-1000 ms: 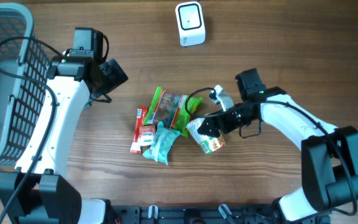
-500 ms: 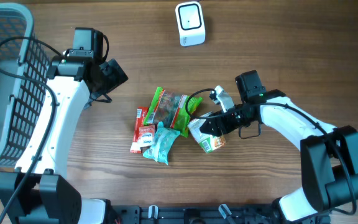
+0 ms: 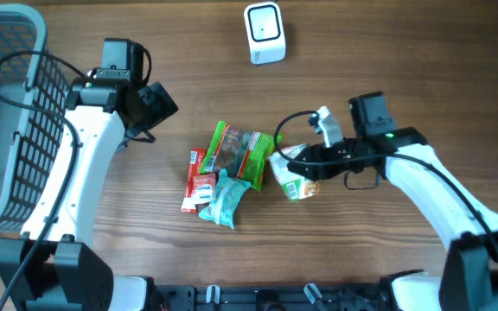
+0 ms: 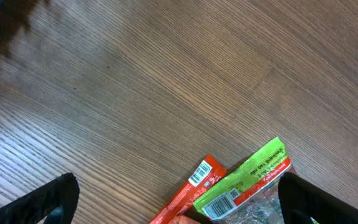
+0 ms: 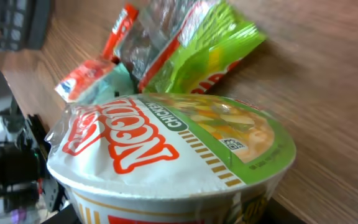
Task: Scan the item barcode
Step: 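Carry the cup noodles right and set it on the table's right side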
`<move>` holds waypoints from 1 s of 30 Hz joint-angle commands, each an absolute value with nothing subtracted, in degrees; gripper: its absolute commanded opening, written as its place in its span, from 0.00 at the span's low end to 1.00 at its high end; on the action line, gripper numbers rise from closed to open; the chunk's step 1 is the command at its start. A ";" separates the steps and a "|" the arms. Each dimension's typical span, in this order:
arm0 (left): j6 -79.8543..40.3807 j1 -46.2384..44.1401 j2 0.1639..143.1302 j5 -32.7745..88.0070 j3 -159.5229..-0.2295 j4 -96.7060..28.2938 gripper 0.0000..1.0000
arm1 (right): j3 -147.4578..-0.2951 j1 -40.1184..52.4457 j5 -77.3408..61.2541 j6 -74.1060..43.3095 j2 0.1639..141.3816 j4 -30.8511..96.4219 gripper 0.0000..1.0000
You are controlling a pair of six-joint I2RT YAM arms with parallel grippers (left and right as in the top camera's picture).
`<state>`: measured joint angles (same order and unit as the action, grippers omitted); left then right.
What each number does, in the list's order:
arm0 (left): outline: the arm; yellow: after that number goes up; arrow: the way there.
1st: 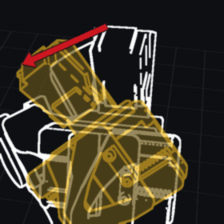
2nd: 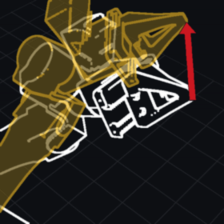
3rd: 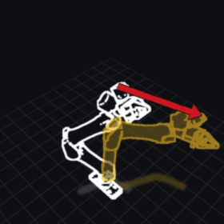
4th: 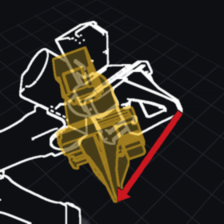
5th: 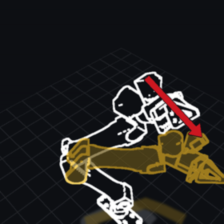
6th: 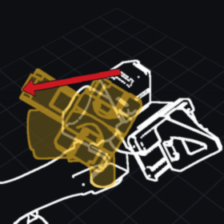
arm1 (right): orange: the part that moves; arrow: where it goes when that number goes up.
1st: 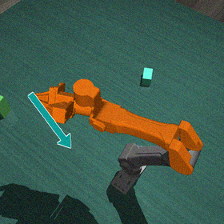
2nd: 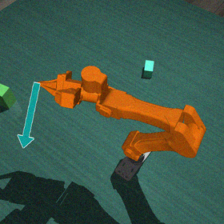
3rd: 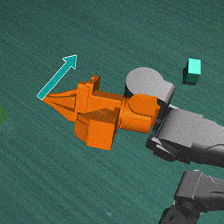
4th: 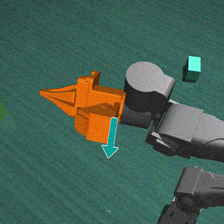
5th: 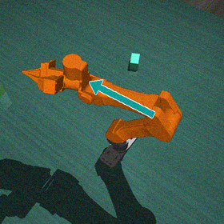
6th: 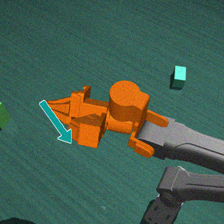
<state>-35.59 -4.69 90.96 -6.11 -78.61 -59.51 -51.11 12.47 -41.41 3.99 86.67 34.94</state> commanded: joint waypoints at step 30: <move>-34.72 -4.38 90.98 -6.24 -79.50 -59.35 1.00 | -113.25 28.51 19.94 16.51 109.14 30.65 0.53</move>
<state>-35.59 -4.69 90.96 -6.11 -78.63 -59.53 -112.03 24.95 2.26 8.43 103.31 35.57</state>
